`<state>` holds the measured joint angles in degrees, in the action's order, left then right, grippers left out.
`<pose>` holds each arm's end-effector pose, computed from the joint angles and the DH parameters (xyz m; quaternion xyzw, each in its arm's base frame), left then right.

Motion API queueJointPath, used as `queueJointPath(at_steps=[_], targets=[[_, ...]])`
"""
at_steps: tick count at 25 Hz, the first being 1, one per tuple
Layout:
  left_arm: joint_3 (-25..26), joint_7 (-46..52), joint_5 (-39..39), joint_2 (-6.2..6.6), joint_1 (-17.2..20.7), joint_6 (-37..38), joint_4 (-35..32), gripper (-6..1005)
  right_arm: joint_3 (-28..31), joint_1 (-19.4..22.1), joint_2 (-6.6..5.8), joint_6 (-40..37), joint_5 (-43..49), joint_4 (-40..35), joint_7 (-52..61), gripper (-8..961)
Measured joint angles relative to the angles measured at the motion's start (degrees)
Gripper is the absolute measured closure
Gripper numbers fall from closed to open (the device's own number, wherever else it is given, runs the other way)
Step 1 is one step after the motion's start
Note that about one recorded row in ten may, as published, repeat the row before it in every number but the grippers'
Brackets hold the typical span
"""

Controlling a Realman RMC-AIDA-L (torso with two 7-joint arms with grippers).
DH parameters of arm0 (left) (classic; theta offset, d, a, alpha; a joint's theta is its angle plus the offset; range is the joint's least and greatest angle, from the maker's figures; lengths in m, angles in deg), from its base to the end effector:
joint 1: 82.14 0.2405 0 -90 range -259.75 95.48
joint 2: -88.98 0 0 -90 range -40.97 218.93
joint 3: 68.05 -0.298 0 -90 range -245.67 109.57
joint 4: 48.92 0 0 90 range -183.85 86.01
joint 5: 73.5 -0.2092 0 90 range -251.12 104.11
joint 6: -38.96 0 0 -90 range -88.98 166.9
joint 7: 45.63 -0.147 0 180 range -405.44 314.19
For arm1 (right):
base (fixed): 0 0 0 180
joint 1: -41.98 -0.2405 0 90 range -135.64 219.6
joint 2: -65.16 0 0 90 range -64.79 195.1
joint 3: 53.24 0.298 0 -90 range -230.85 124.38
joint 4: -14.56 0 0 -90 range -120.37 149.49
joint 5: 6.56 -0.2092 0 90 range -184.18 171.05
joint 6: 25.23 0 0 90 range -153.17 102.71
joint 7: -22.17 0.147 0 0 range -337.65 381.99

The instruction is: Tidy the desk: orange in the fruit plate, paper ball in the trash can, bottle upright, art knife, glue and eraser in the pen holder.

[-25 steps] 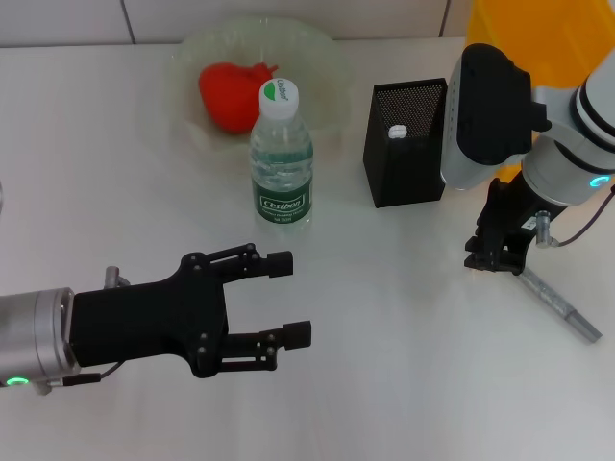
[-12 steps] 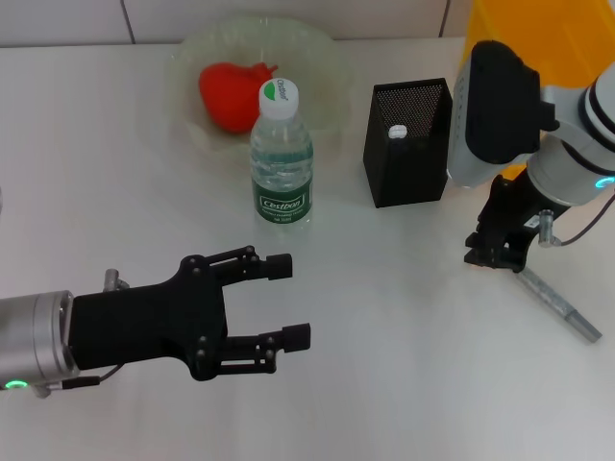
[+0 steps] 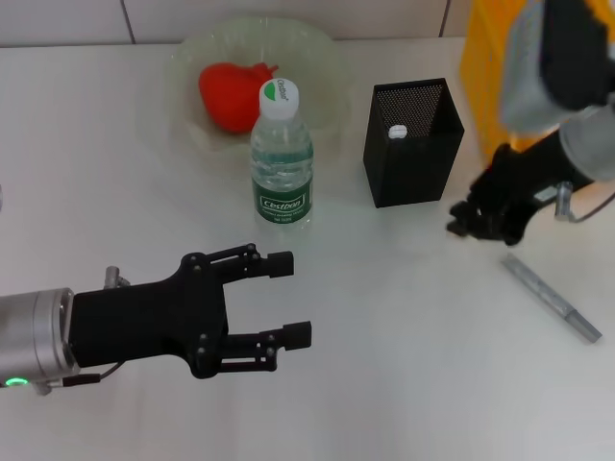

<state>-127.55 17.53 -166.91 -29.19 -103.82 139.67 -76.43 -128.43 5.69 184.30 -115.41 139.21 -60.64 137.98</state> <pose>-0.2907 0.2651 -0.0535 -0.9217 -0.1456 -0.3587 0.0236 0.2056 0.3820 -0.0195 -0.9733 0.0923 -0.1766 0.1140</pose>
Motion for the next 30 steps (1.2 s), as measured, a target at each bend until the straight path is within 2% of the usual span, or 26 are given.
queueJointPath(at_steps=[1,2,5,6,7,10,14,16,24,30], targets=[[0.0,0.0,0.0,0.04,-0.1,-0.1,0.0,187,6.1,0.8,-0.04,-0.9,-5.4,-1.3,-3.2,829],[0.0,0.0,0.0,0.04,-0.1,-0.1,0.0,187,6.1,0.8,-0.04,-0.9,-5.4,-1.3,-3.2,829],[0.0,0.0,0.0,0.01,-0.3,-0.3,-0.1,187,16.8,1.1,-0.08,-0.8,-15.0,0.7,-8.3,828],[0.0,0.0,0.0,-0.01,-0.4,-0.3,-0.1,187,24.6,1.0,-0.12,0.0,-23.1,4.8,-12.4,828],[0.0,0.0,-0.1,-0.01,-0.5,-0.3,-0.1,187,24.6,1.0,-0.12,0.0,-23.1,4.8,-12.4,828],[0.0,0.0,0.0,-0.03,-0.8,-0.3,-0.1,187,31.9,1.0,-0.3,3.0,-33.9,11.6,-17.6,828],[0.0,0.0,0.1,-0.04,-1.1,-0.3,-0.1,187,32.2,0.7,-0.41,10.9,-37.4,17.4,-19.8,828],[0.0,0.0,0.1,-0.04,-1.3,-0.3,-0.1,187,29.7,-0.3,-0.35,14.9,-36.9,20.3,-20.1,829],[0.0,-0.1,0.0,-0.04,-1.0,-1.0,-0.1,187,27.6,-1.6,-0.8,17.2,-36.2,23.0,-19.6,830],[0.0,-0.1,0.1,-0.04,-0.9,-1.1,-0.1,187,27.9,-1.6,-0.83,17.0,-36.2,22.6,-18.9,683]])
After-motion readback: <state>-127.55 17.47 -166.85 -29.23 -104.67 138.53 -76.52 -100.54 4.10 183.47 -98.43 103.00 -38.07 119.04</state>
